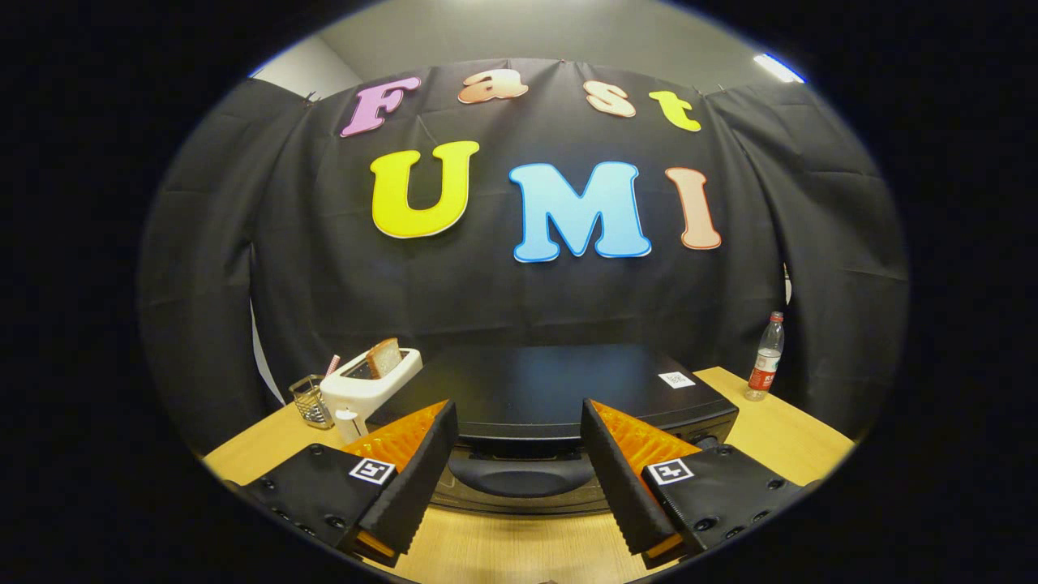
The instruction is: Open the toaster oven, put the food inside, and close the toaster oven door.
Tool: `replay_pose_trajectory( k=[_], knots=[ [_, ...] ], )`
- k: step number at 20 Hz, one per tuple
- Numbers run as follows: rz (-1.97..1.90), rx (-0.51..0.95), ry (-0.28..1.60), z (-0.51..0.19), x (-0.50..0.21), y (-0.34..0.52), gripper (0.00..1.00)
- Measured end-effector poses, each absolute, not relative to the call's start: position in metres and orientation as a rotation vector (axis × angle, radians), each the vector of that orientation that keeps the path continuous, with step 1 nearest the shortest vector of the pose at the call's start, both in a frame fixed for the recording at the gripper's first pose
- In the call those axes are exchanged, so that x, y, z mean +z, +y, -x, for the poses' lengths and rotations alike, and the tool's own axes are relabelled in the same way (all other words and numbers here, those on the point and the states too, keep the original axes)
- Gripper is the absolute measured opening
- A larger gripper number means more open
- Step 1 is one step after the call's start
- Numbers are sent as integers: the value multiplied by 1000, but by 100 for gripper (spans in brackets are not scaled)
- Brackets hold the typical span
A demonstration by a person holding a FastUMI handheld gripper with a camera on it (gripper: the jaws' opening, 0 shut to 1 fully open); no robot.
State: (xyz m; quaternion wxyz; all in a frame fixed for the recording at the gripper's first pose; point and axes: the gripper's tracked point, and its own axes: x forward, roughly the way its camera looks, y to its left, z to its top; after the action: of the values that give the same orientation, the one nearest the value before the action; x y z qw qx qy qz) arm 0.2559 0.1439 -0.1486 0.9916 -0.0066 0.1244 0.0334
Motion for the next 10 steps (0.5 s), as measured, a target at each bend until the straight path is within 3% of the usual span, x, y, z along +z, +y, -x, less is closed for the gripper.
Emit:
replay_pose_trajectory(
  k=[10],
  knots=[
    [-9,9,321,-266,-179,131,98]
  ],
)
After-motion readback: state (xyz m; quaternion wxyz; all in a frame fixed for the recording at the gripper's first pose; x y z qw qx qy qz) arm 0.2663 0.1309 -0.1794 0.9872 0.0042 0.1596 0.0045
